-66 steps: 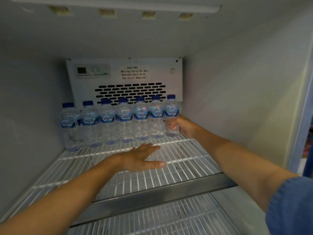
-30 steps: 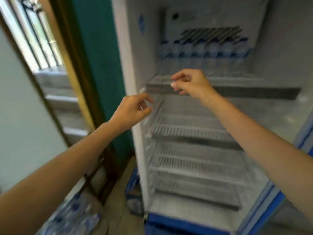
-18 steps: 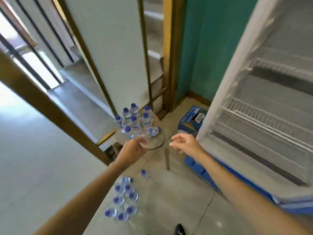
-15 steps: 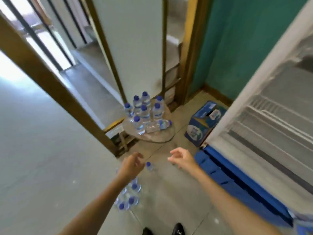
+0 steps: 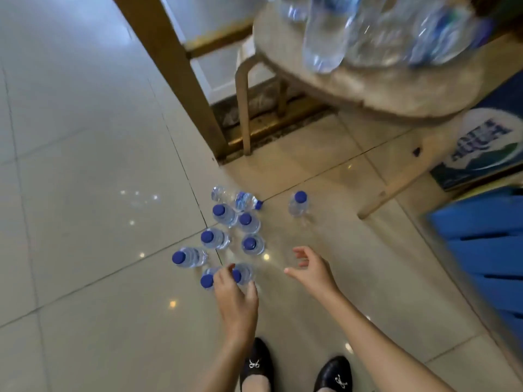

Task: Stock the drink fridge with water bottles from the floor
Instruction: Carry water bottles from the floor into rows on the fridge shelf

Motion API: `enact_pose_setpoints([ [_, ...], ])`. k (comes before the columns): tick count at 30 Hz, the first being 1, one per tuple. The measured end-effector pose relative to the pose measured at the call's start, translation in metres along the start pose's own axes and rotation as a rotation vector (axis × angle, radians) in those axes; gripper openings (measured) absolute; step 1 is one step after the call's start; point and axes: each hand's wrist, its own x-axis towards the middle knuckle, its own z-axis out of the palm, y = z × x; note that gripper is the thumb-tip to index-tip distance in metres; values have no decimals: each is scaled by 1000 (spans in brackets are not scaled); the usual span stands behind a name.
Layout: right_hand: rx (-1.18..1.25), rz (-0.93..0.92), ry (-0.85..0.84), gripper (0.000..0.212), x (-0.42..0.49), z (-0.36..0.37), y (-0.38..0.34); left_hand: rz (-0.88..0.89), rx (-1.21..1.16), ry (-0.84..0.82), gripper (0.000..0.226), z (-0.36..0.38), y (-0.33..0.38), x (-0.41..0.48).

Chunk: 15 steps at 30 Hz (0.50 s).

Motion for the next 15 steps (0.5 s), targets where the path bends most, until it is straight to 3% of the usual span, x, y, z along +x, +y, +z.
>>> enact_pose_setpoints([
  [3,-45,-72,-70,62,35,46,29,-129,-133,144,63,35,-41,2],
  [7,-23,-240,-58,73,74,94,34,-148,-274,140,77,69,-87,22],
  [10,6,-331,21,77,96,116,31,-146,-344,137,74,83,-99,40],
  [15,50,-318,92,59,110,130,29,-185,-422,180,56,95,-101,56],
])
